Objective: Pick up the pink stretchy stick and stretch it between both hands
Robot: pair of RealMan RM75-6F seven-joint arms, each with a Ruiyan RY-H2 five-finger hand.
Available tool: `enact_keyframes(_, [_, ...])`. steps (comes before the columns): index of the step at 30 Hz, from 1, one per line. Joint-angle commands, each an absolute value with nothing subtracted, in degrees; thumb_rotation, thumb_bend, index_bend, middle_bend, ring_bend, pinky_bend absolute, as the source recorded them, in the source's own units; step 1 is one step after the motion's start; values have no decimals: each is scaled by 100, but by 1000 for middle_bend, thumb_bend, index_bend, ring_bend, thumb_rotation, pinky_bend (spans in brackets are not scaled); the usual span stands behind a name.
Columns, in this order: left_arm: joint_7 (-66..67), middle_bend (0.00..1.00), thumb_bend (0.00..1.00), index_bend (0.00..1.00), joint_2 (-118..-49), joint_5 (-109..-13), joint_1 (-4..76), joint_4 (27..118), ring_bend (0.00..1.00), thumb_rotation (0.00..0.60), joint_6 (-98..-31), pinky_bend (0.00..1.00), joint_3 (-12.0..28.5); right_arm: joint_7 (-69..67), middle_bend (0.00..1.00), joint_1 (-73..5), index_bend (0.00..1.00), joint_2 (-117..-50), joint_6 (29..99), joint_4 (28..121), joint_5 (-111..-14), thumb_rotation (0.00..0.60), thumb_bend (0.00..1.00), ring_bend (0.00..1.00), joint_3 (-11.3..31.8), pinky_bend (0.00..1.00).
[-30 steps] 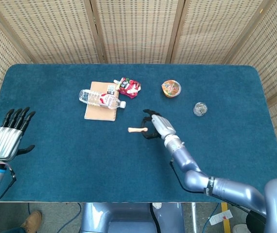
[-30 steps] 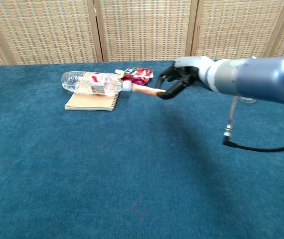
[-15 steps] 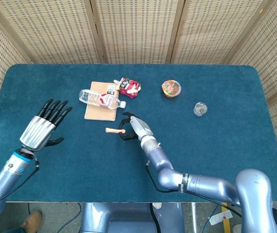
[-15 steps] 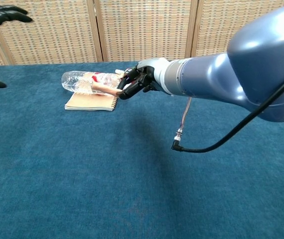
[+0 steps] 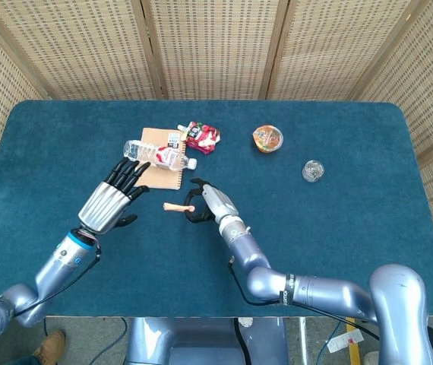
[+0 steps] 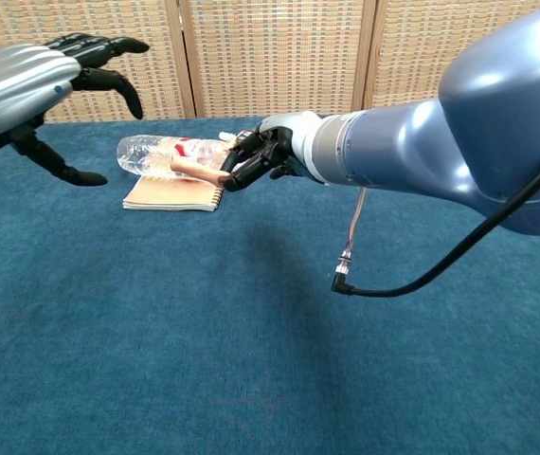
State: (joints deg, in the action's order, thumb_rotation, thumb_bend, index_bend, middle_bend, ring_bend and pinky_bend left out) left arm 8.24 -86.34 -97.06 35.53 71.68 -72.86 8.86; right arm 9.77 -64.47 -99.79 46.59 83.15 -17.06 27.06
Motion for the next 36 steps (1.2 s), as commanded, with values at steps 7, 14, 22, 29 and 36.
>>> enact_keyframes(7, [894,0,195,426,-8919,-9661,3785,7080,0,600,-7209,0,895,931,165,-6430,635,-9938,4636,8310,-1716,600,596,0,2682,0])
enact_keyframes(14, [1104,0,221,443,-9245,-9560,4086,6983,0,600,-7003,0,974,808,165,-6366,635,-9868,4552,8290,-1726,600,601,0,2673,0])
enact_keyframes(22, [1260,0,230,452,-9603,-9372,4294,6738,0,600,-6900,0,1044,681,167,-6303,636,-9764,4421,8303,-1786,600,602,0,2641,0])
enact_keyframes(29, [1246,0,248,471,-9790,-9248,4388,6594,0,600,-6892,0,1048,593,167,-6272,637,-9693,4361,8333,-1846,600,602,0,2598,0])
enact_keyframes(36, [1262,0,266,494,-9843,-9204,4435,6570,0,600,-6931,0,1016,512,168,-6241,637,-9618,4345,8367,-1875,600,603,0,2570,0])
